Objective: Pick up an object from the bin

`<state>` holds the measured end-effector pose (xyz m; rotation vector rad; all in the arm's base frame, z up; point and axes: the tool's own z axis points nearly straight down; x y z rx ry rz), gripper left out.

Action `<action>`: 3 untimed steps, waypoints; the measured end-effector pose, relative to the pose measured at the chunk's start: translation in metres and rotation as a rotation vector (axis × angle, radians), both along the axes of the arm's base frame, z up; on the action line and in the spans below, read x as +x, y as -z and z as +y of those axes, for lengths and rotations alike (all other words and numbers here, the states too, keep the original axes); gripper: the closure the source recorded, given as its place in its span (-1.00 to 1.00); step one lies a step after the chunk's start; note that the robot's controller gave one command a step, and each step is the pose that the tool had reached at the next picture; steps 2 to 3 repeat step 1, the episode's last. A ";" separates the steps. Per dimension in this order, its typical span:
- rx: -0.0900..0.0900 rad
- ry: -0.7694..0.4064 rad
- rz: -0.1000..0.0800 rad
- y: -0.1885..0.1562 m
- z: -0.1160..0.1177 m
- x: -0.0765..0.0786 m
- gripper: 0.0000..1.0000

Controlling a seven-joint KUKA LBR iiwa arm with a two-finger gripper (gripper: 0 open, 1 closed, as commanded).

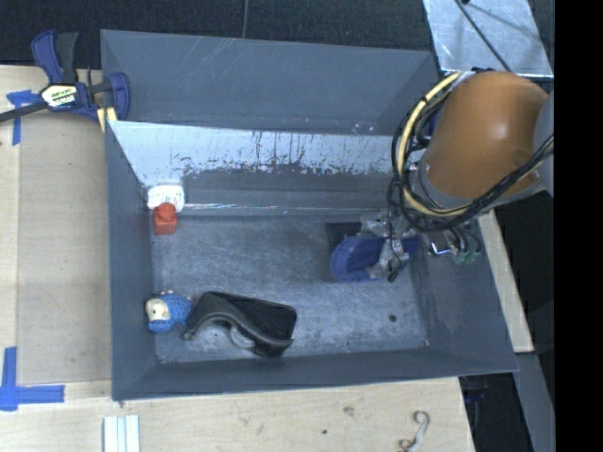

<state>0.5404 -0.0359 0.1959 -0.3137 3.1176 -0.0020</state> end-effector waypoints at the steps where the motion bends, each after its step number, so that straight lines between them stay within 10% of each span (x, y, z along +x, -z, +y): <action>1: 0.001 0.299 -0.001 -0.078 -0.046 0.006 1.00; 3: 0.001 0.299 -0.001 -0.078 -0.046 0.006 1.00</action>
Offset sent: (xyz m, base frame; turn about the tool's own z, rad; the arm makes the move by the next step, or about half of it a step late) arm 0.0048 -0.0442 0.0761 0.2974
